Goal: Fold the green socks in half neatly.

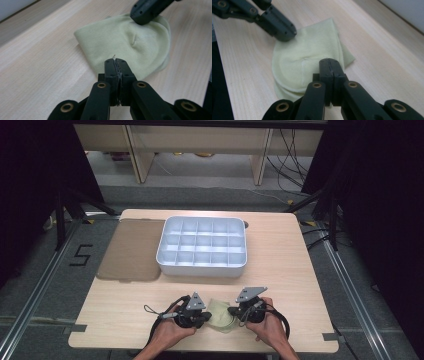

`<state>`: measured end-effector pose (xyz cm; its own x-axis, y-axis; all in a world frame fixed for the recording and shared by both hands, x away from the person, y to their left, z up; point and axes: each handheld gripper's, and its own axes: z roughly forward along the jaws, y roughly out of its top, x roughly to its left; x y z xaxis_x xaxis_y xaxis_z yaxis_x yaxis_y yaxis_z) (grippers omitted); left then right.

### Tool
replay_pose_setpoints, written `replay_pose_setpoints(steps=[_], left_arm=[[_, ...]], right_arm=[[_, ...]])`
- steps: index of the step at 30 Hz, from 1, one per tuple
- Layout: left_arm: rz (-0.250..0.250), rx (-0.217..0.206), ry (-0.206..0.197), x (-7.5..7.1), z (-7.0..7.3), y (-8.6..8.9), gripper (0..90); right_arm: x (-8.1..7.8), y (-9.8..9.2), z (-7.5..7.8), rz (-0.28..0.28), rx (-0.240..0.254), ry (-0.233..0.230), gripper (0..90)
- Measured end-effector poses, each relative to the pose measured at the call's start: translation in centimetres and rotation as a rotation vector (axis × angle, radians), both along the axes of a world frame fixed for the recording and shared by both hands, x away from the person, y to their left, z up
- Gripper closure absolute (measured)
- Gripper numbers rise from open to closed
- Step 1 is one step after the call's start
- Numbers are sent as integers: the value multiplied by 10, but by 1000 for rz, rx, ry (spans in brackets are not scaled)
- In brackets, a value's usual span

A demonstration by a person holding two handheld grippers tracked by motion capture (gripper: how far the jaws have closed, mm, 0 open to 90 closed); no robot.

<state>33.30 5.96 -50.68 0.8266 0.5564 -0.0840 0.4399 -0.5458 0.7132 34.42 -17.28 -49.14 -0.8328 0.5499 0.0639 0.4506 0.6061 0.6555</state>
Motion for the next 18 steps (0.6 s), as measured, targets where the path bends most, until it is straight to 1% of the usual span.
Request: replay_pose_setpoints(steps=[1, 2, 3, 4, 5, 6, 7, 8, 9, 10, 11, 12, 13, 15, 16, 17, 18], left_arm=[[0, 3, -2, 1, 0, 0, 876], [17, -4, 5, 0, 0, 0, 876], [11, 1, -3, 2, 0, 1, 874], [25, -4, 3, 2, 0, 2, 874], [14, 2, -8, 4, 0, 2, 873], [37, 0, 1, 4, 0, 2, 871], [36, -8, -6, 4, 0, 2, 866], [35, -7, 8, 4, 1, 3, 855], [55, -32, 20, 3, 1, 2, 845], [33, -11, 3, 5, 3, 4, 837], [41, -12, 5, 5, 5, 4, 824], [53, -16, 7, 6, 5, 5, 812], [62, -26, 19, 7, 6, 6, 790], [74, -42, 53, 10, 5, 7, 709], [85, -45, 56, 10, 5, 7, 680], [98, -46, 63, 11, 4, 6, 656], [82, -29, 65, 13, 3, 7, 644]], right_arm=[[-2, 1, 0, -15, -8, 4, 900], [-3, 0, 1, 4, -13, 17, 900], [-4, 2, -1, 0, 1, 2, 900], [-6, 2, -1, 8, -3, -3, 900], [-7, 2, -1, 11, 4, 10, 900], [-8, 2, 0, 13, -9, 11, 900], [-9, 3, -1, 18, 1, 2, 900], [-9, 4, -1, 24, 3, 4, 900], [-9, 5, -2, 27, 1, 1, 900], [-9, 4, -1, 31, -8, 10, 900], [-10, 4, 0, 32, -6, 11, 900], [-10, 5, -2, 26, -2, -1, 900], [-10, 5, -2, 26, -1, 1, 900], [-11, 5, -1, 23, -10, 10, 900], [-10, 5, -1, 28, -12, 16, 900], [-10, 5, -1, 31, -12, 9, 900], [-11, 5, -1, 20, -15, 17, 900]])
